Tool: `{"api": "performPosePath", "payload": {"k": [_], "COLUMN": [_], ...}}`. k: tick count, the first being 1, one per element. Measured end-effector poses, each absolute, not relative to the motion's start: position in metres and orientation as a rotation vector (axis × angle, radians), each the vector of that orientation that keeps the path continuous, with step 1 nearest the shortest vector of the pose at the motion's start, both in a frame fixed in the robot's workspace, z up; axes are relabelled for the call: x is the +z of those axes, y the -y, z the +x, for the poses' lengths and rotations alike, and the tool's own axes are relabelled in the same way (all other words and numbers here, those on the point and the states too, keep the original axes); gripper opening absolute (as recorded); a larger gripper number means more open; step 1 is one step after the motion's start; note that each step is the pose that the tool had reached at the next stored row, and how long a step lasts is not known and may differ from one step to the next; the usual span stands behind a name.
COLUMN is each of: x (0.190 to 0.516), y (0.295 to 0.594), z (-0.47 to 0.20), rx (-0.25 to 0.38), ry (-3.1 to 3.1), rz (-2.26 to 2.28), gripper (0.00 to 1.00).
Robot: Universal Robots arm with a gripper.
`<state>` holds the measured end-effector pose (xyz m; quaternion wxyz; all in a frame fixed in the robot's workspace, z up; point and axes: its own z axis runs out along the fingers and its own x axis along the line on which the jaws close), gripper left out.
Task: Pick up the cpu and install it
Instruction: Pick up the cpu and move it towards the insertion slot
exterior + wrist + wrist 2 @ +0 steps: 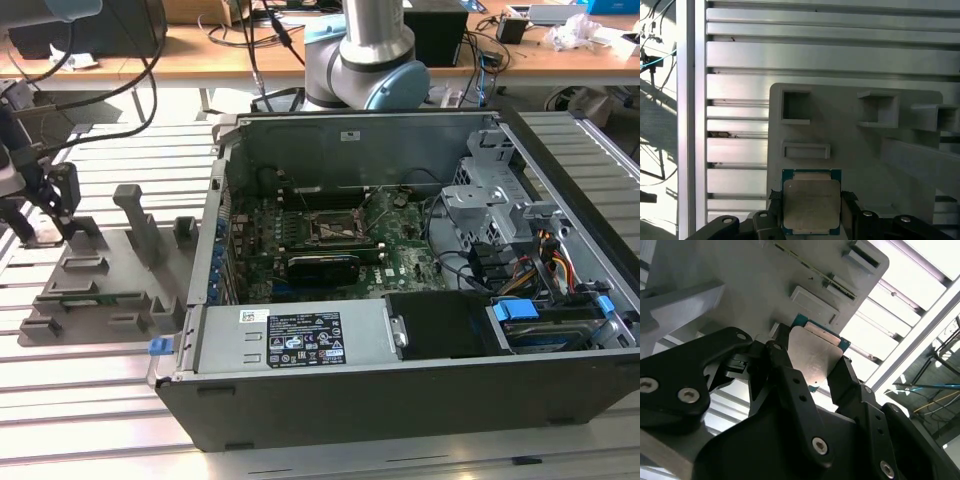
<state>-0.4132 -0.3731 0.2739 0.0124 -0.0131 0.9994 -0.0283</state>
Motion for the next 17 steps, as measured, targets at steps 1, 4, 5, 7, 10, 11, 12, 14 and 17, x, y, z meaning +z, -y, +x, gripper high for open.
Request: {"api": "performPosePath", "payload": {"k": [1,4,5,7,10,11,12,14,17], "x": [0.277,0.283,0.287,0.295,0.306,0.309,0.312,0.317,0.325], "y": [0.373,0.373,0.373,0.373,0.373,0.373,0.373,0.373,0.373], "z": [-0.413,-0.413,-0.413,-0.413,-0.413,-0.413,-0.413,-0.413,-0.413], "rx": [-0.088,-0.088,-0.088,-0.088,-0.088,-0.088,-0.088,-0.088,-0.088], "ry": [-3.115,-3.115,-3.115,-3.115,-3.115,-3.115,-3.115,-3.115,-3.115], "rz": [-0.041,-0.041,-0.041,-0.041,-0.041,-0.041,-0.041,-0.041,-0.041], "gripper": [0.55,0.55,0.55,0.55,0.55,0.55,0.55,0.55,0.55]}}
